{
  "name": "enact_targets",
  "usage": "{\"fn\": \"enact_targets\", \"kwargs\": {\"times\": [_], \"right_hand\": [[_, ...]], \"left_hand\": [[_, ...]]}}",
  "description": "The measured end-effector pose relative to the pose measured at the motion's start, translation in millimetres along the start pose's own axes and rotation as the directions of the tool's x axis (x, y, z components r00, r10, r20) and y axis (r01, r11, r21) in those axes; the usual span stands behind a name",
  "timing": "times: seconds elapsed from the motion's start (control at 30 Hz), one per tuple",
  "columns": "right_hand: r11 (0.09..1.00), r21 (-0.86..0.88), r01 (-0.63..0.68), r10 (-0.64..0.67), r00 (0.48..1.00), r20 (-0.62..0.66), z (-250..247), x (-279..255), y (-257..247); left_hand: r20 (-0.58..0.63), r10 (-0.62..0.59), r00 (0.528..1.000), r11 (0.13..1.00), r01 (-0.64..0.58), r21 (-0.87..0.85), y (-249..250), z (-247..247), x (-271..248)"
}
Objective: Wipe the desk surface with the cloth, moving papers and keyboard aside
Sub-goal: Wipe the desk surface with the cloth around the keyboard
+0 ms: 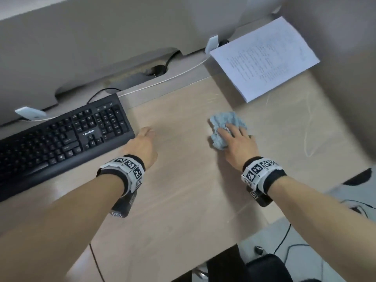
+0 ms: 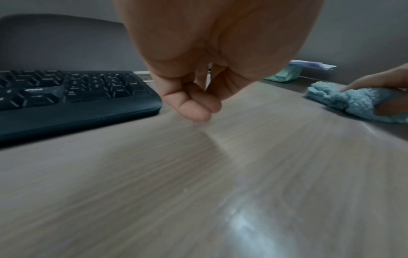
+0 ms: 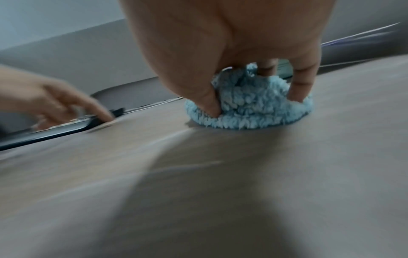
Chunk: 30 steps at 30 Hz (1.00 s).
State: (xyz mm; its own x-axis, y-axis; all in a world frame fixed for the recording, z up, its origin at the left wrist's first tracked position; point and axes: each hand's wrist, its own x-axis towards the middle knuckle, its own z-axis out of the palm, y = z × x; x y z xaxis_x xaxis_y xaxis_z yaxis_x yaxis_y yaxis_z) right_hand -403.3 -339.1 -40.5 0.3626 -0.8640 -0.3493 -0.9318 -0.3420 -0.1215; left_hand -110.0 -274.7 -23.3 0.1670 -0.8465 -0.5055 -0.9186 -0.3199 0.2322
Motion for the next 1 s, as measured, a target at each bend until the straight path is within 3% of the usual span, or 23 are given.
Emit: {"fn": "enact_targets", "kwargs": {"times": [0.1, 0.17, 0.23, 0.37, 0.43, 0.5, 0.57, 0.63, 0.7, 0.77, 0.87, 0.93, 1.0], "right_hand": [[0.963, 0.078, -0.257, 0.259, 0.966, -0.021, 2, -21, 52], [0.933, 0.122, -0.340, 0.345, 0.938, -0.023, 4, -28, 55], [0.949, 0.131, -0.288, 0.292, 0.956, -0.014, 10, -42, 30], [0.988, 0.151, 0.016, -0.021, 0.999, 0.032, 36, -98, -25], [0.984, 0.175, 0.024, -0.029, 0.999, 0.027, 39, -113, -12], [0.972, 0.204, -0.113, 0.117, 0.993, -0.008, 36, -106, 19], [0.916, 0.251, -0.314, 0.323, 0.946, 0.003, 28, -90, 45], [0.860, 0.284, -0.423, 0.434, 0.901, 0.027, 22, -72, 48], [0.891, 0.260, -0.371, 0.378, 0.925, 0.026, 20, -66, 22], [0.951, 0.239, -0.196, 0.189, 0.981, 0.053, 26, -77, -17], [0.972, 0.228, 0.062, -0.080, 0.994, 0.074, 40, -114, -50], [0.964, 0.234, 0.126, -0.143, 0.988, 0.057, 46, -124, -32], [0.967, 0.248, 0.065, -0.081, 0.995, 0.054, 45, -118, 1]], "left_hand": [[-0.006, 0.054, 0.999, 0.998, -0.053, 0.042, 14, 7, -10], [0.026, 0.088, 0.996, 0.994, -0.090, 0.063, 24, 15, -19], [0.056, 0.120, 0.991, 0.990, -0.124, 0.069, 35, 23, -27], [0.090, 0.186, 0.978, 0.977, -0.194, 0.092, 59, 37, -35], [0.103, 0.212, 0.972, 0.969, -0.223, 0.105, 68, 42, -38], [0.117, 0.235, 0.965, 0.960, -0.249, 0.131, 72, 44, -39], [0.145, 0.232, 0.962, 0.954, -0.254, 0.158, 73, 45, -41], [0.156, 0.223, 0.962, 0.952, -0.249, 0.177, 73, 47, -42], [0.152, 0.221, 0.963, 0.952, -0.247, 0.179, 74, 48, -42], [0.148, 0.216, 0.965, 0.954, -0.240, 0.177, 76, 51, -41], [0.137, 0.206, 0.969, 0.959, -0.228, 0.171, 77, 54, -40], [0.142, 0.201, 0.969, 0.960, -0.224, 0.169, 76, 55, -40], [0.147, 0.195, 0.970, 0.961, -0.219, 0.171, 76, 56, -41]]}}
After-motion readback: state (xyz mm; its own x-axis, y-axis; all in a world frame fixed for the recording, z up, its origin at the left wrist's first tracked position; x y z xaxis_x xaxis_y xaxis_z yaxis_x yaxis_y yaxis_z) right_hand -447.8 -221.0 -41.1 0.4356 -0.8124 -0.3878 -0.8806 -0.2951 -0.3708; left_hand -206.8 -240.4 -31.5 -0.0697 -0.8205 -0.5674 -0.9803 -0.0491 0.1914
